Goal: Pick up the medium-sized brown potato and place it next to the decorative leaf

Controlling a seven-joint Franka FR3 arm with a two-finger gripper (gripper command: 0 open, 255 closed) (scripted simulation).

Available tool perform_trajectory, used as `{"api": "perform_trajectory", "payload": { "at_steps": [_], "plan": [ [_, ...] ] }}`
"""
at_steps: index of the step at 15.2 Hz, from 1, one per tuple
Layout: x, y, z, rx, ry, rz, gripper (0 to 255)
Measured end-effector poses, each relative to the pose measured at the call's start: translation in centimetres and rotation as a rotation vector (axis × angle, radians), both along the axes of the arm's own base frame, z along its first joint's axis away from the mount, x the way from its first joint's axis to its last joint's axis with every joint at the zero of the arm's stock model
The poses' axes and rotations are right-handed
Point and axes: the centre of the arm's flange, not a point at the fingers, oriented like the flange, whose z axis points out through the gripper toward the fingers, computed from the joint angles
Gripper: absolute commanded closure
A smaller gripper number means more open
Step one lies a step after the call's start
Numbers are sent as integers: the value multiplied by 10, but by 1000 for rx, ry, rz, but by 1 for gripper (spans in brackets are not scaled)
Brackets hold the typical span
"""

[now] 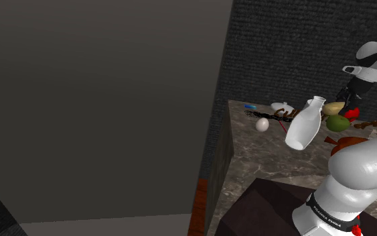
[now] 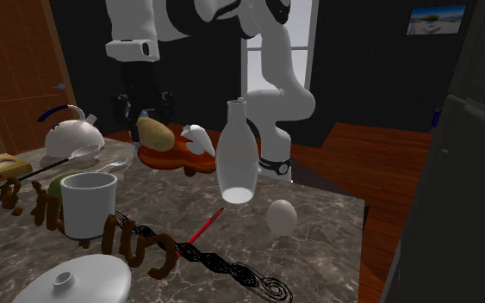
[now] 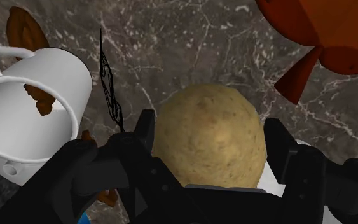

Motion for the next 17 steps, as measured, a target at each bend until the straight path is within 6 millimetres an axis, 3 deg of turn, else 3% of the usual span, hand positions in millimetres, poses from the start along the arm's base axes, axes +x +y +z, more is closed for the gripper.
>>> {"api": "perform_trajectory", "payload": {
  "at_steps": [5, 17],
  "plan": [
    [-10, -1, -22, 0, 1, 1, 255],
    [-9, -2, -85, 0, 1, 1, 255]
  ]
}}
